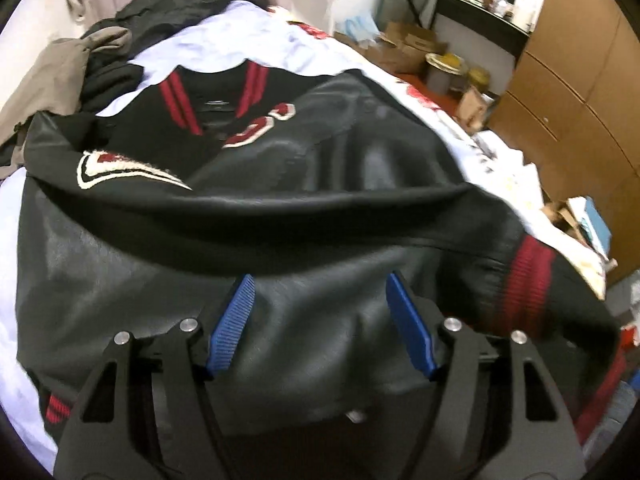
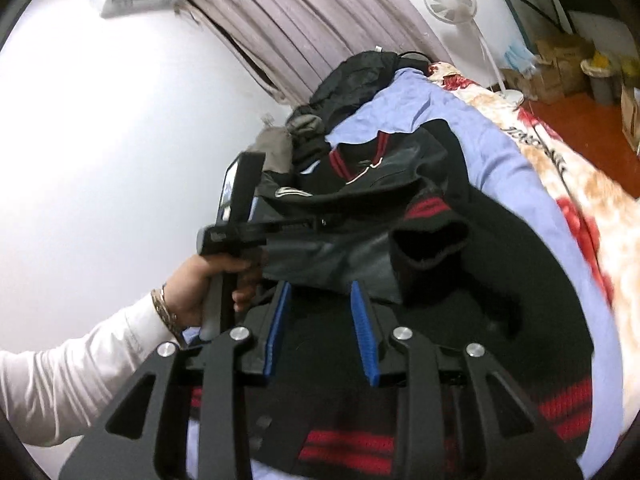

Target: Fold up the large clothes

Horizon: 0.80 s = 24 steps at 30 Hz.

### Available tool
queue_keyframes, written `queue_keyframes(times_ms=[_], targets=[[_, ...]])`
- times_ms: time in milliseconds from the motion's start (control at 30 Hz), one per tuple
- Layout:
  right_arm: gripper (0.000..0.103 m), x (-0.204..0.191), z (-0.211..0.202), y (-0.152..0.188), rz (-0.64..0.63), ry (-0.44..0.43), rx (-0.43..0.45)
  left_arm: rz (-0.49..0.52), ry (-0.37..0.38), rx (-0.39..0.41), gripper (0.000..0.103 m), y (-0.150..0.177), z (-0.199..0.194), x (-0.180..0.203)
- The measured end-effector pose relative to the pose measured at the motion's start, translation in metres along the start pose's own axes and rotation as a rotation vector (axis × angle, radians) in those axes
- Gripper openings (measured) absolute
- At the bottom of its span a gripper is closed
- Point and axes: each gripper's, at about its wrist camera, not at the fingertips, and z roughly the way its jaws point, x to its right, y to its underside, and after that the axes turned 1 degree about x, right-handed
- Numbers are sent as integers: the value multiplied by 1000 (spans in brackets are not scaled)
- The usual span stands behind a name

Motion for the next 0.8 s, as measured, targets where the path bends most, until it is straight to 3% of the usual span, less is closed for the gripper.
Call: queue_keyframes(times_ms=[67,133,167,200,233,267,300,400,533,633,800], targets=[[33,-5,20,-15,-53,25,-18,-12,-27,23,68,-4,14,-12],[32,-9,55,-34,-114,24,-85,-35,-75,30,53,-7,28,-31],[22,-10,72,-40,-140,20,-132,-72,-85,28,48,-7,36,-47],[13,-10,93,-47,-175,35,-183,-108,-56,27,43,-5,41,-59],[11,-7,105,-49,-194,50,-209,-162,6,26,35,1,47,-78],[11,-3,116,-50,-206,68,-234,-184,36,29,28,8,51,-91],[8,3,124,-50,-211,85,-257,-190,36,39,15,16,53,-103],[3,31,137,-45,-186,171,-296,-162,56,35,13,23,63,-120],[0,65,140,-40,-169,286,-331,-97,-54,81,12,18,64,-115],[0,83,151,-32,-126,310,-367,-99,-147,117,11,14,64,-120],[0,86,162,-18,-150,321,-397,-139,-198,148,11,13,58,-133]])
